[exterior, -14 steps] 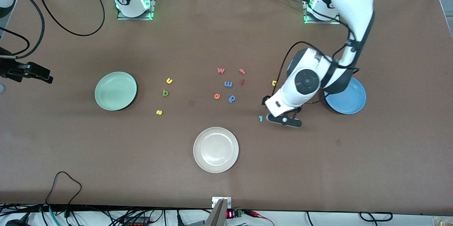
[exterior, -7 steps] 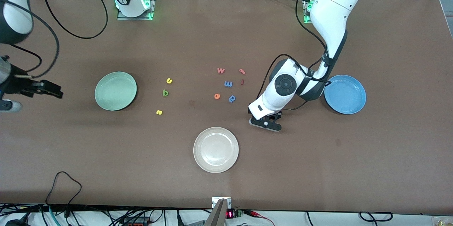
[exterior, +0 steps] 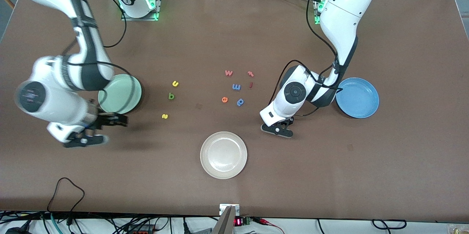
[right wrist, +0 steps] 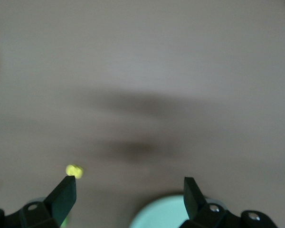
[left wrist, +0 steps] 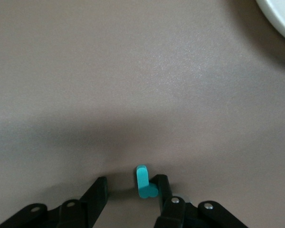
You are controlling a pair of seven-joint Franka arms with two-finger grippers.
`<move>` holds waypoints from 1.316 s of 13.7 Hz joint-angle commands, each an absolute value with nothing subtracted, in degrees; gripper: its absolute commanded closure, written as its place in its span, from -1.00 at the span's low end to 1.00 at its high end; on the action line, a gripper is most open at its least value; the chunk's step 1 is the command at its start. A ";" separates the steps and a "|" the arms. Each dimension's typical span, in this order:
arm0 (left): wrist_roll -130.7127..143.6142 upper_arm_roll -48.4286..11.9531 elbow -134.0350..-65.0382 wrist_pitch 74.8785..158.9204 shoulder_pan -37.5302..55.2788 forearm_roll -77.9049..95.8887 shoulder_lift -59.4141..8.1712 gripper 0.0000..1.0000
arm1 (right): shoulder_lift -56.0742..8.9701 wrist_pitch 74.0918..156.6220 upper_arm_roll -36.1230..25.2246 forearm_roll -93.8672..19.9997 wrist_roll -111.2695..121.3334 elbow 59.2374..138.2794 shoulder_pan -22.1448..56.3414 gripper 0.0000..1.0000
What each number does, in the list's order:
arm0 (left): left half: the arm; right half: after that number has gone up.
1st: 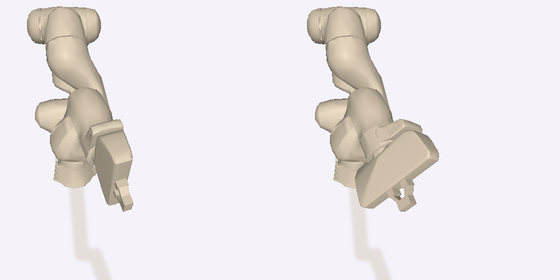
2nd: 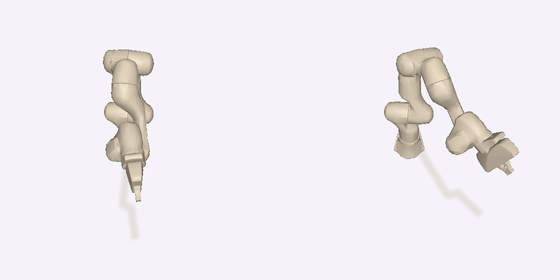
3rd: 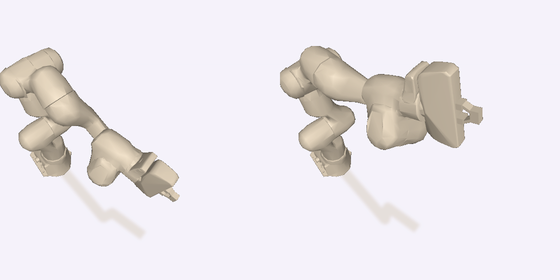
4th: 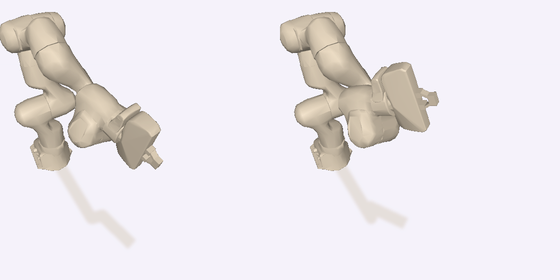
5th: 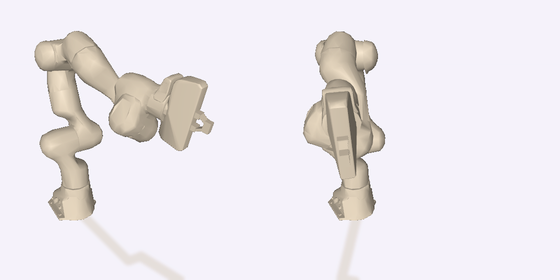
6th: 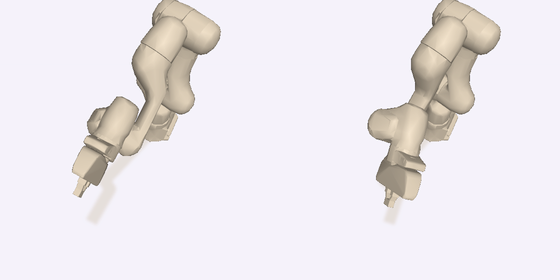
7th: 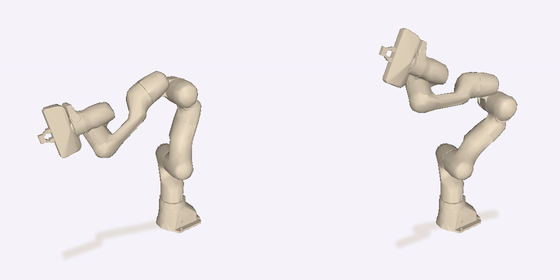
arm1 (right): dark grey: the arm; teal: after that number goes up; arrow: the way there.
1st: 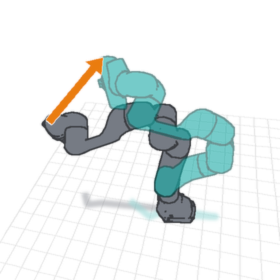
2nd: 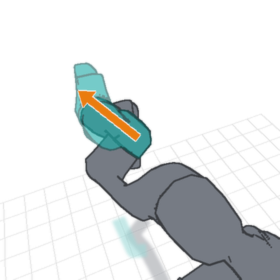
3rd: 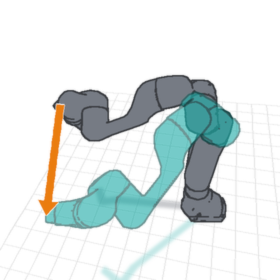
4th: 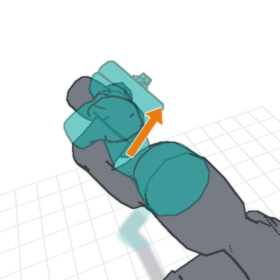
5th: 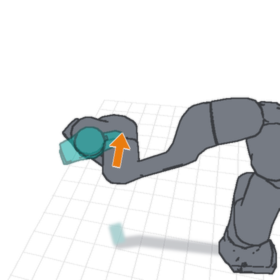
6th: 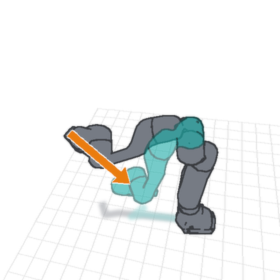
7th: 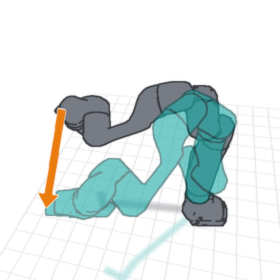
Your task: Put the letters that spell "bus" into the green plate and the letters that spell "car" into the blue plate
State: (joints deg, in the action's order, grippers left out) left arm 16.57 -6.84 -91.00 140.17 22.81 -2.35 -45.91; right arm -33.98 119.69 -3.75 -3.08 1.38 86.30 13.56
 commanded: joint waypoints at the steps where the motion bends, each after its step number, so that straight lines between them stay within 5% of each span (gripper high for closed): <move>1: 17.58 -6.33 -89.47 140.10 23.91 -3.16 -47.02 0.49 | -39.18 123.21 -4.48 -3.43 -1.58 84.81 18.27 -1.00; 5: 17.58 -6.33 -89.47 139.66 23.65 -3.51 -46.58 0.92 | -44.03 128.05 -4.48 -3.69 -1.67 85.34 22.06 -1.00; 7: 17.32 -5.02 -89.56 136.52 22.94 -4.48 -43.79 0.92 | -44.56 128.14 -4.48 -3.60 -1.67 87.00 22.23 -1.00; 14: 14.51 -2.11 -90.52 103.93 10.66 -4.92 -33.58 0.89 | -43.77 124.55 -4.83 -3.78 -1.14 89.65 21.35 -1.00; 18: 10.99 -2.11 -94.91 104.31 0.38 -5.18 -34.36 0.88 | -43.42 122.96 -4.66 -3.96 -3.95 89.82 21.80 -1.00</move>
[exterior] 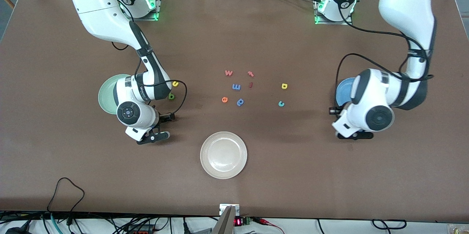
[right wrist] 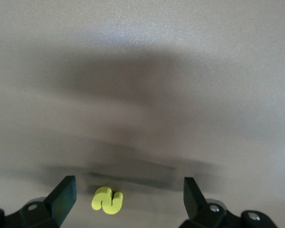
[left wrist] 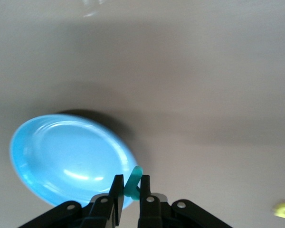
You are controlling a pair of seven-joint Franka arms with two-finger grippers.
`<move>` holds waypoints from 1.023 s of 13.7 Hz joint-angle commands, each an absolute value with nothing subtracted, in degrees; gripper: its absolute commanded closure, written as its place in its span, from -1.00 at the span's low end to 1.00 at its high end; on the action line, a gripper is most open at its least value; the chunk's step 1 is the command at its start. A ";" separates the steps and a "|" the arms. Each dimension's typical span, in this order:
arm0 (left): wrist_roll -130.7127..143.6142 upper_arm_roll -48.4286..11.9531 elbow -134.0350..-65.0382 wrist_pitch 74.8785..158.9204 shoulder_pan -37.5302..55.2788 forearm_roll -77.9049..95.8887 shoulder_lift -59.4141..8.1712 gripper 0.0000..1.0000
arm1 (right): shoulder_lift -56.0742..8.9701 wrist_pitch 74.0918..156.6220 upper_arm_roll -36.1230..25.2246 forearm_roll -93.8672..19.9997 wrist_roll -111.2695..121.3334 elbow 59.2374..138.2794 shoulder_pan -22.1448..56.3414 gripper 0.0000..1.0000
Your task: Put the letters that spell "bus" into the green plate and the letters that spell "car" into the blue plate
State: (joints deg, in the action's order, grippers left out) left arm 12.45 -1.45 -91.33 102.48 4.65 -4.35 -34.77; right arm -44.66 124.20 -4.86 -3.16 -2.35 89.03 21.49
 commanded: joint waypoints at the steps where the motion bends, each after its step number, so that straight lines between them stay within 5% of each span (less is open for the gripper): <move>1: 10.99 -2.11 -97.88 107.11 -0.61 -5.88 -34.28 0.87 | -43.42 122.78 -4.57 -3.96 -3.87 89.91 21.88 -1.00; 3: 10.90 -2.20 -104.82 113.09 -0.88 -7.20 -32.79 0.75 | -43.42 122.87 -4.48 -4.04 -3.96 89.91 21.97 -0.89; 4: 10.90 -2.37 -106.33 114.07 -0.79 -7.29 -31.74 0.55 | -43.50 123.05 -4.48 -4.04 -4.04 89.91 21.89 -0.53; 6: 10.64 -2.72 -106.26 113.12 -0.79 -7.29 -31.03 -0.99 | -43.59 123.14 -4.48 -4.13 -4.04 90.09 21.88 -0.46; 11: 11.42 -11.04 -103.63 111.00 0.44 -6.60 -28.74 -1.00 | -43.86 122.87 -4.39 -4.39 -4.65 90.18 21.88 -0.27; 14: 11.43 -16.95 -103.45 122.04 3.67 -6.85 -30.75 -1.00 | -43.86 122.78 -4.31 -4.39 -7.47 90.18 23.37 -0.20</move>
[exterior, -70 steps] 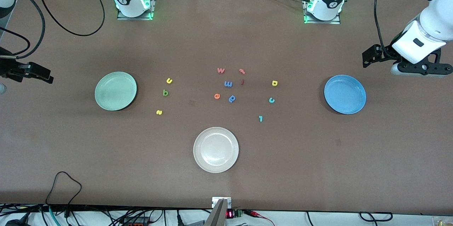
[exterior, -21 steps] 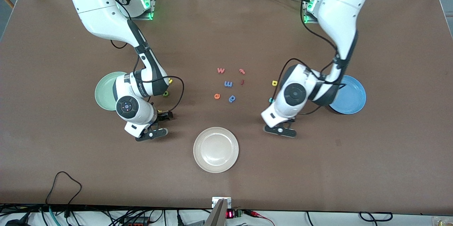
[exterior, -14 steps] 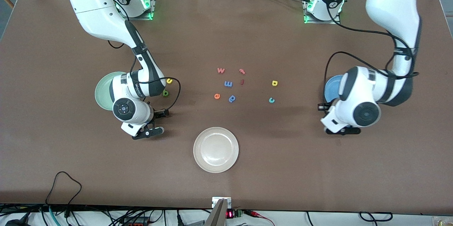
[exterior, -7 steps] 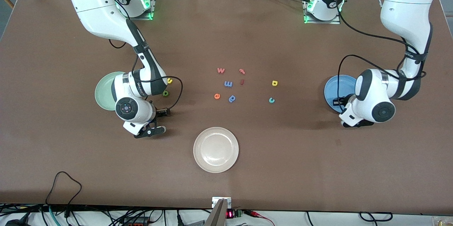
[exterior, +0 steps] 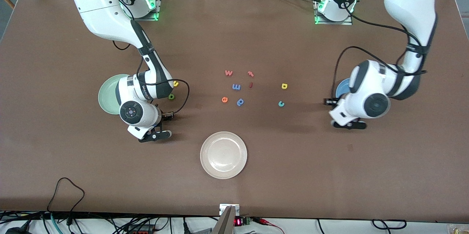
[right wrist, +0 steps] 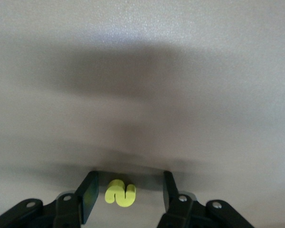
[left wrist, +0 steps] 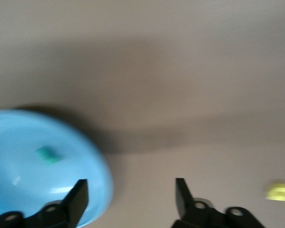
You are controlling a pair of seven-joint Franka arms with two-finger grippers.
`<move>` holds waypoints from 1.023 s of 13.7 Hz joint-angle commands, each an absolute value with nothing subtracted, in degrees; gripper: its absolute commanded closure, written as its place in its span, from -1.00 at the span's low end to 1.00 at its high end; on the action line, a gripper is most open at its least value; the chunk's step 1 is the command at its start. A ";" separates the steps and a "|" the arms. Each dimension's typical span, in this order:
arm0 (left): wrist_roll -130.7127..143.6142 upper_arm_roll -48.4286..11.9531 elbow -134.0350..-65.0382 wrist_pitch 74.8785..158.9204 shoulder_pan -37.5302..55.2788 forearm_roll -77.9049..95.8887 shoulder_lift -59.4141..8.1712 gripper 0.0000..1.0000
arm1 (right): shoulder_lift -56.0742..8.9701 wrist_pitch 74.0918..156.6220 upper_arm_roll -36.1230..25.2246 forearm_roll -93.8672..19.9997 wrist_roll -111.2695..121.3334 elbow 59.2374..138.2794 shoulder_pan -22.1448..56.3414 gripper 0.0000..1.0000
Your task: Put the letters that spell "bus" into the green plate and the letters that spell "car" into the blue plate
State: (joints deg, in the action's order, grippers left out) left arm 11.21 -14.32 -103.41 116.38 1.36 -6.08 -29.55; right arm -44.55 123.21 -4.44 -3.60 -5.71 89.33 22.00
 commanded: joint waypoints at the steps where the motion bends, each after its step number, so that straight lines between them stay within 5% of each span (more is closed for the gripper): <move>1: 11.95 -16.96 -103.19 124.78 7.43 -7.29 -32.07 -1.00 | -43.86 122.78 -4.31 -4.39 -7.47 90.18 23.38 -0.20; 4: 18.35 -16.43 -102.39 131.46 11.95 -7.82 -35.41 -1.00 | -43.86 122.87 -4.31 -4.39 -7.47 90.18 22.94 0.01; 6: 18.37 -16.61 -103.62 136.13 12.13 -10.19 -36.56 -0.81 | -43.94 122.70 -4.31 -4.39 -7.38 90.18 22.59 0.17; 11: 18.19 -16.52 -105.38 136.41 12.83 -10.46 -37.44 -0.61 | -43.95 122.70 -4.31 -4.39 -7.47 90.18 22.59 0.65; 14: 18.02 -16.61 -106.17 136.41 13.09 -10.46 -37.18 -0.53 | -42.81 121.30 -4.48 -4.39 -7.30 90.09 22.59 0.77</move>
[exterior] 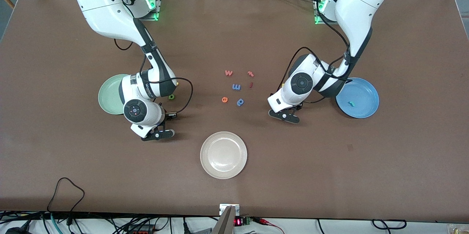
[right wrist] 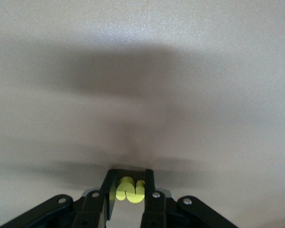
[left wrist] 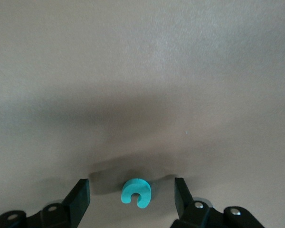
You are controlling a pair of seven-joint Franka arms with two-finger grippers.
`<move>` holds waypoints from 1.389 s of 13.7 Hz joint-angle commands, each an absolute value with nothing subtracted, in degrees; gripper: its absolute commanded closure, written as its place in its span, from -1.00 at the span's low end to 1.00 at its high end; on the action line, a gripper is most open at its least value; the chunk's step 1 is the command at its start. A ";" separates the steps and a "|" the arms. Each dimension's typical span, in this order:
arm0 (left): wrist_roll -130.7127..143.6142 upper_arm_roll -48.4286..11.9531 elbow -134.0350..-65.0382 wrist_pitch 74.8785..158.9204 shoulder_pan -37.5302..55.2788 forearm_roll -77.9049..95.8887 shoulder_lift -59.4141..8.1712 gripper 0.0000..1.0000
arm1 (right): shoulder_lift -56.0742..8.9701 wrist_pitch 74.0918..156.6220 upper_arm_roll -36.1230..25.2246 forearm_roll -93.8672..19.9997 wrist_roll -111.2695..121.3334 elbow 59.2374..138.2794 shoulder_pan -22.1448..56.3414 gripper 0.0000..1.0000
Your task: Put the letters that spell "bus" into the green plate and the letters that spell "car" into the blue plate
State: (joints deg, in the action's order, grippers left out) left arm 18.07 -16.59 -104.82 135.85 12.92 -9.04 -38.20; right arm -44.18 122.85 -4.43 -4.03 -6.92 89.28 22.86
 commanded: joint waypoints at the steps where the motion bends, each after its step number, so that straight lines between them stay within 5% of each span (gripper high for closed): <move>1: 17.93 -16.61 -106.26 136.41 13.18 -10.46 -37.18 -0.42 | -41.41 120.25 -4.74 -4.39 -6.69 90.09 22.24 0.77; 4: 18.10 -16.61 -106.44 136.32 13.10 -10.37 -37.26 0.17 | -36.14 112.17 -4.83 -4.39 -3.88 90.09 18.56 0.77; 8: 18.11 -16.61 -106.44 136.14 13.10 -10.37 -37.18 0.58 | -33.75 108.80 -4.92 -3.87 8.15 92.96 8.89 0.76; 12: 17.84 -16.17 -104.43 125.03 11.52 -10.46 -31.49 0.68 | -28.84 121.70 -5.01 -3.34 8.53 107.02 8.17 0.75; 16: 8.12 -16.26 -104.41 113.49 0.91 -15.62 -27.95 0.68 | -27.17 122.52 -5.01 -3.34 8.44 111.26 8.00 0.74; 19: 4.22 -16.61 -108.44 112.76 -7.37 -19.24 -26.63 0.68 | -24.79 122.52 -5.98 -3.25 8.70 114.25 7.91 0.74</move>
State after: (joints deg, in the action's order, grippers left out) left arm 6.46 -15.66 -104.26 112.45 -3.39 -17.15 -28.07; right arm -28.53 121.50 -5.73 -3.87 8.95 110.05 8.13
